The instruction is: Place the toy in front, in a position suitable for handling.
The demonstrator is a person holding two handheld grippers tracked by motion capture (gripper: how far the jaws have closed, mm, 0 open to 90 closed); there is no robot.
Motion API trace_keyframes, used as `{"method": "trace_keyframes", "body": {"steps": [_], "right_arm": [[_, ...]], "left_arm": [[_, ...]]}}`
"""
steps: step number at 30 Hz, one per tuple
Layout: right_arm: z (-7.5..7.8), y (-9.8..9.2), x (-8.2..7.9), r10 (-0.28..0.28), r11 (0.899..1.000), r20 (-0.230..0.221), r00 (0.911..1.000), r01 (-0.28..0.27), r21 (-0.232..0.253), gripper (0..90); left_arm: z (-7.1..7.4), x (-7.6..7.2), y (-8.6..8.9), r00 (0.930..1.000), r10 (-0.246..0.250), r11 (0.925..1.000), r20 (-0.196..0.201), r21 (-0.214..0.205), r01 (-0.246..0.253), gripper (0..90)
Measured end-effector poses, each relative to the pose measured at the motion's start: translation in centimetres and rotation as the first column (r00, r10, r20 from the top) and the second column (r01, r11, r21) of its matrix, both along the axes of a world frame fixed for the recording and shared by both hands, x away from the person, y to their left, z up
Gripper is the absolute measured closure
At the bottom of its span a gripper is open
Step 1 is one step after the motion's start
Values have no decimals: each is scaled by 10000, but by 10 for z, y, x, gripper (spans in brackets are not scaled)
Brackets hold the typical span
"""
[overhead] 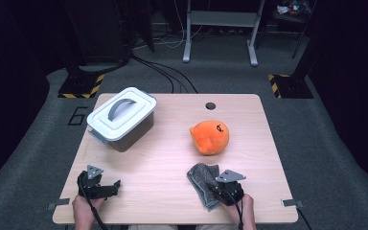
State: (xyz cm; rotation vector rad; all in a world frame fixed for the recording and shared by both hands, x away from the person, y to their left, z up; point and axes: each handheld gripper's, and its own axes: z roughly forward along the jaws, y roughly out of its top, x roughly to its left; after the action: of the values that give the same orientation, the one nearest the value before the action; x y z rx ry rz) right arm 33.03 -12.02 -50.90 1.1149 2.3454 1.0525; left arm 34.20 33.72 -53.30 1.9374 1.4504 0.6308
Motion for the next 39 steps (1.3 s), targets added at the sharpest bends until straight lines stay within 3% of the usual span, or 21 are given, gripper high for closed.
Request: {"method": "trace_keyframes", "body": {"steps": [8, 18, 25, 34, 39], "right_arm": [[8, -24, -7, -725, 9973, 251, 9971, 722, 128, 733], [14, -60, -9, -1742, 9846, 352, 9841, 1734, 231, 731], [17, -87, -6, -2566, 9663, 524, 9651, 2549, 363, 728], [17, -121, 4, -3584, 9332, 527, 9321, 3563, 464, 724], [18, -132, 12, -3775, 9259, 577, 9242, 3758, 382, 720]], "left_arm": [[0, 0, 0, 10000, -5, 10000, -16, 7, 5, 2], [0, 0, 0, 10000, -5, 10000, -15, 8, 5, 2], [0, 0, 0, 10000, -7, 10000, -16, 12, 7, 1], [0, 0, 0, 10000, -5, 10000, -17, 8, 5, 2], [0, 0, 0, 10000, -4, 10000, -15, 8, 4, 1]]}}
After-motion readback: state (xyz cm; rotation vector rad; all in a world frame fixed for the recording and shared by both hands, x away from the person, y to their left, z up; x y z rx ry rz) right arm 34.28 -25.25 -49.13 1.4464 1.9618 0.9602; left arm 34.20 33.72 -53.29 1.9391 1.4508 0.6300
